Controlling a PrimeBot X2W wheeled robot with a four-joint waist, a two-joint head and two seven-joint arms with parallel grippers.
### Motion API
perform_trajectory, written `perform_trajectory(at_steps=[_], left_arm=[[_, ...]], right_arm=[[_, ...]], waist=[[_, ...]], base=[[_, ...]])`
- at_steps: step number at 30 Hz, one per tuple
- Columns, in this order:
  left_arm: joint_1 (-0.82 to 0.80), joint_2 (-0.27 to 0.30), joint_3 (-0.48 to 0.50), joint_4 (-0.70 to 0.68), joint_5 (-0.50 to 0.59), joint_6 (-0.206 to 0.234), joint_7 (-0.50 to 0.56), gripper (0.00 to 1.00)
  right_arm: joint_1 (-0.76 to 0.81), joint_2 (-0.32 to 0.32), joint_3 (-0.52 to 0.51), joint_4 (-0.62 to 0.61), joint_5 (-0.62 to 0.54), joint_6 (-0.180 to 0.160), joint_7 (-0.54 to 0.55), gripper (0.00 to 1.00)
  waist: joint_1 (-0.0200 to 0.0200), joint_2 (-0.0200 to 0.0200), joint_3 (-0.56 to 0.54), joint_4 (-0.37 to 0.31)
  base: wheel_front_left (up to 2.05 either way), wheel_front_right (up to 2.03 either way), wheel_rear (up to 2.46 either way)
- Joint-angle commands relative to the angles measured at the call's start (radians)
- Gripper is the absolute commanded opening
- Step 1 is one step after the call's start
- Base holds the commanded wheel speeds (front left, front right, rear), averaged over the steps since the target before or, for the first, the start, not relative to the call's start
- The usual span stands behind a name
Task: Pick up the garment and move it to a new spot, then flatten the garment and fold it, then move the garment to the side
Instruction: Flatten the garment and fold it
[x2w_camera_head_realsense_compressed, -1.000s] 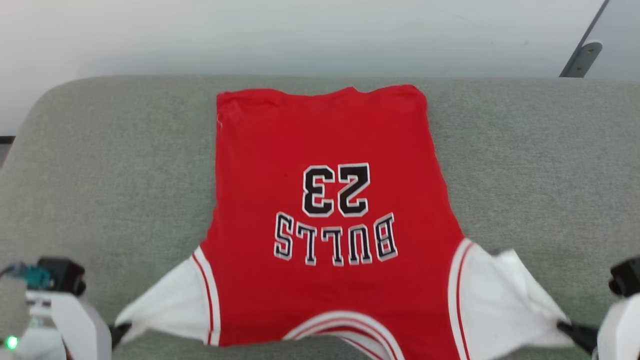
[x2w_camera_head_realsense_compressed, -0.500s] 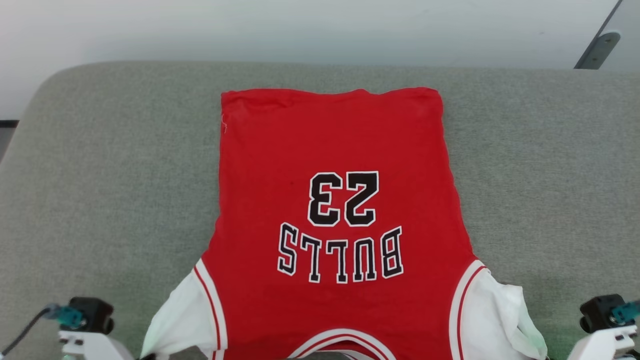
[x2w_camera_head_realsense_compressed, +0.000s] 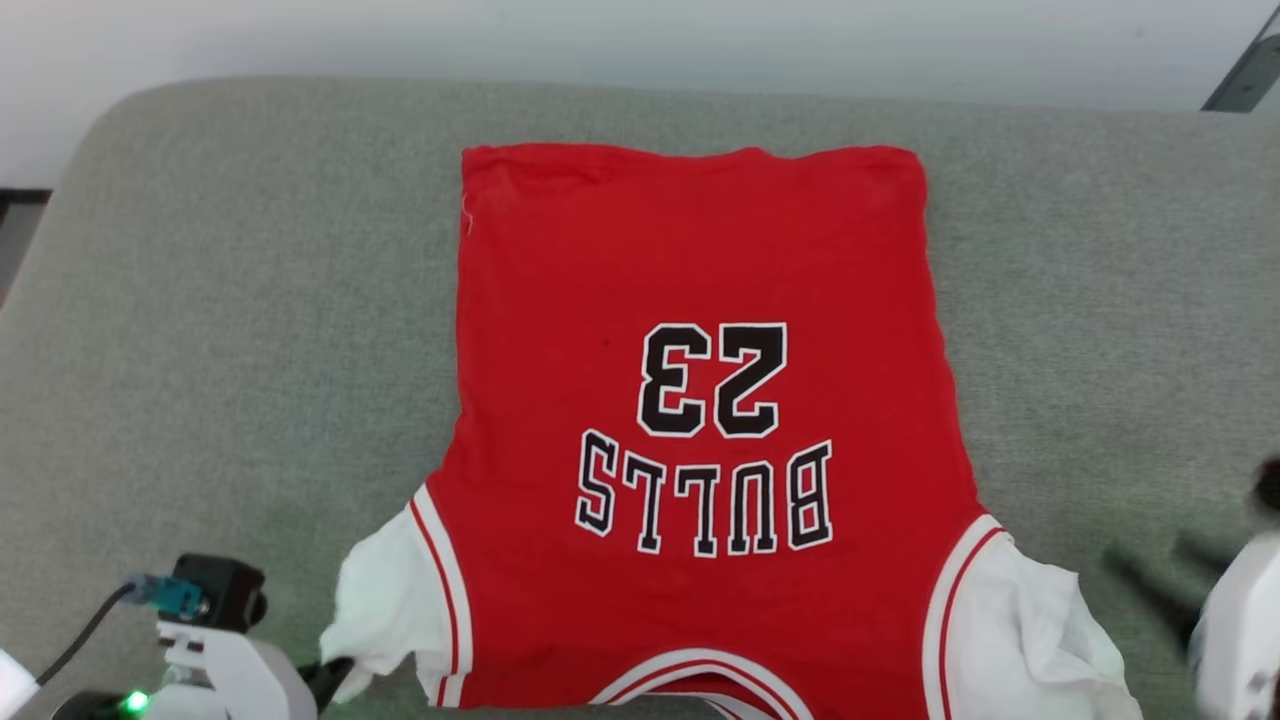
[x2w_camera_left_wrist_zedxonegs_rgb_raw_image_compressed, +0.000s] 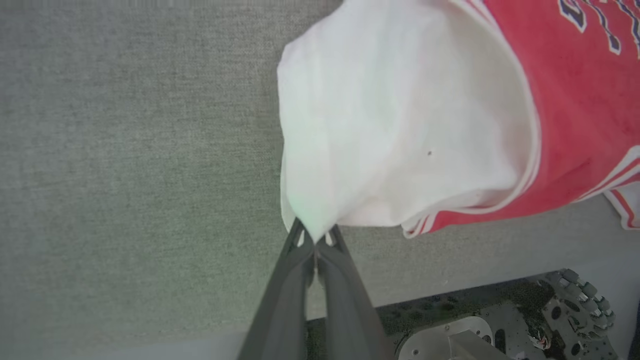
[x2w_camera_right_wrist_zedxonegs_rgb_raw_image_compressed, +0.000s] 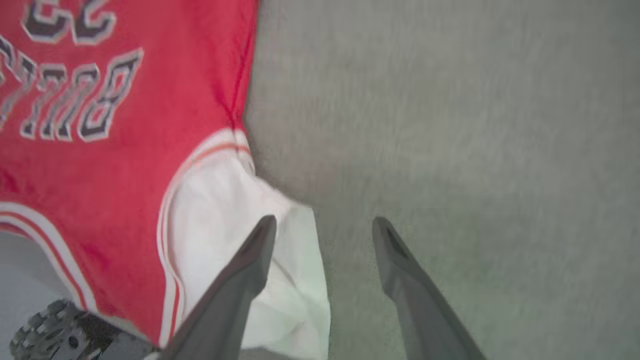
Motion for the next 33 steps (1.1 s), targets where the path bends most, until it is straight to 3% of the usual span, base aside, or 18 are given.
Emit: perform_trajectory(at_steps=[1,4,7,16,24,33], left_arm=[[-0.015,-0.006,0.006,-0.005,0.009,-0.006,-0.008,0.00],[-0.034,-0.016,0.009,-0.013,0.026,-0.007,-0.008,0.00],[-0.061,-0.034,0.011,-0.016,0.046,-0.016,-0.004,0.00],[-0.157,-0.121,-0.002,0.019,0.113,-0.070,0.024,0.00],[-0.216,-0.202,-0.016,0.077,0.149,-0.122,0.034,0.00],[-0.240,-0.276,-0.038,0.158,0.160,-0.177,0.036,0.00]], right_arm=[[-0.043,0.006,-0.024,-0.031,-0.019,-0.002,-0.007,1.00],[-0.146,0.027,-0.043,-0.063,-0.065,-0.002,-0.046,1.00],[-0.285,0.056,-0.026,-0.013,-0.107,-0.002,-0.133,1.00],[-0.700,0.042,0.065,0.410,-0.205,-0.002,-0.337,1.00],[-0.967,0.021,0.081,0.813,-0.248,-0.002,-0.278,1.00],[-1.097,0.031,0.040,1.125,-0.330,-0.002,-0.125,1.00]], waist=[[0.0000,0.0000,0.023,0.015],[0.0000,0.0000,0.053,0.031],[0.0000,0.0000,0.088,0.054],[0.0000,0.0000,0.193,0.154],[0.0000,0.0000,0.256,0.243],[0.0000,0.0000,0.284,0.310]], base=[[0.00,0.00,0.00],[0.00,0.00,0.00],[0.00,0.00,0.00],[0.00,0.00,0.00],[0.00,0.00,0.00],[0.00,0.00,0.00]])
